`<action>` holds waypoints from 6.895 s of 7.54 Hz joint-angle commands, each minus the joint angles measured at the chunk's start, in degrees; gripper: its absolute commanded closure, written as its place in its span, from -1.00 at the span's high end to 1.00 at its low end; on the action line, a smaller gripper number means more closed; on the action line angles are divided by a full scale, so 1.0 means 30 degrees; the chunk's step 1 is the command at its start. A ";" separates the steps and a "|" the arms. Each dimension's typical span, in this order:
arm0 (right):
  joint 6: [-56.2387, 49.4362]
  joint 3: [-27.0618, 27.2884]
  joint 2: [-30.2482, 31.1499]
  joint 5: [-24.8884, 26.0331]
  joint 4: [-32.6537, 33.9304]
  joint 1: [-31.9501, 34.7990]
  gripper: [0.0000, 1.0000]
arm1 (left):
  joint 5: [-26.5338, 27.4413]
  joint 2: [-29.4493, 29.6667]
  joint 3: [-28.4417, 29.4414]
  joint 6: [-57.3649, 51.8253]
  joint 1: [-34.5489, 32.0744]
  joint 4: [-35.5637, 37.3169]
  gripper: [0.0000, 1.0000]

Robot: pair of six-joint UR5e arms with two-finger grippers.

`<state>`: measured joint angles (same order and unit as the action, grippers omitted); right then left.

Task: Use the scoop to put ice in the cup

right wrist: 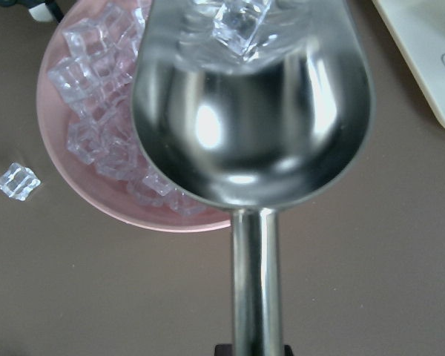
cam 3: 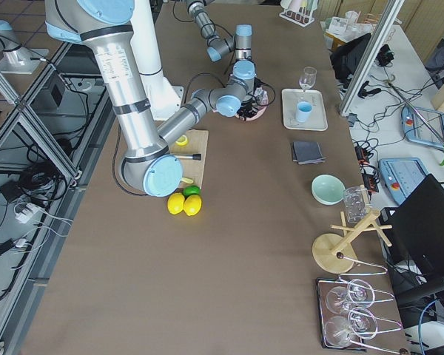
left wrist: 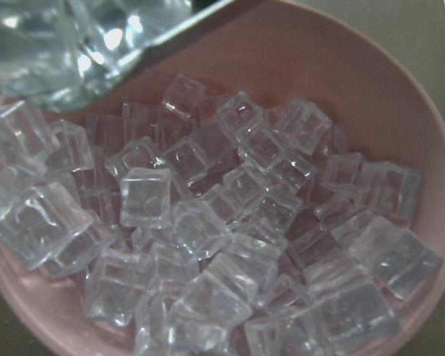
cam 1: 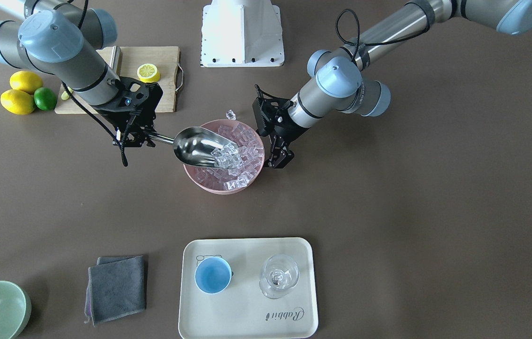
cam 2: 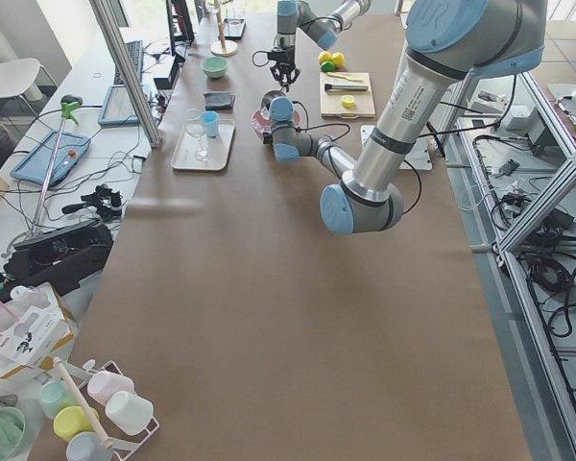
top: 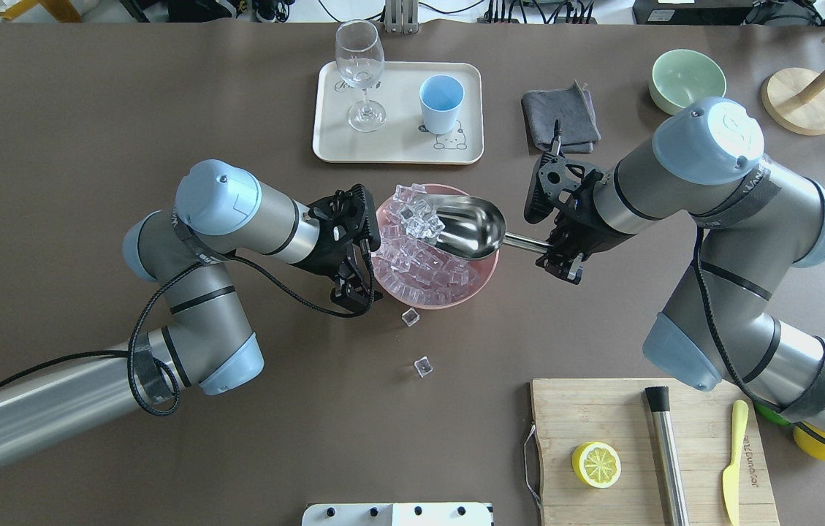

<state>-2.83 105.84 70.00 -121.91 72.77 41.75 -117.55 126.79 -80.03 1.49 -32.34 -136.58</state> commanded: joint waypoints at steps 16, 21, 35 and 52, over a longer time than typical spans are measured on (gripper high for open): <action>-0.1335 -0.9555 -1.0437 0.2515 1.1158 0.3309 -1.00 | -0.2558 -0.3856 -0.7864 -0.0821 -0.4188 1.0364 0.98; -0.3684 -0.9939 -1.1350 0.3281 1.3244 0.3250 -1.00 | -0.4965 -0.6924 -0.8012 0.2021 -0.7405 1.0080 0.98; -0.2694 0.2265 -0.1029 0.1796 1.4545 0.5706 -1.00 | -0.4233 -1.3144 -0.4320 -0.2315 -2.0040 1.4591 0.99; 1.2985 -0.6336 1.2235 -0.2988 -1.0310 0.8729 -1.00 | -0.4262 -1.2734 -0.4262 -0.2197 -1.9719 1.4591 0.99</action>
<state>36.14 86.74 107.20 -130.39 40.98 68.57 -130.34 88.53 -92.89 -5.07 -91.82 -92.81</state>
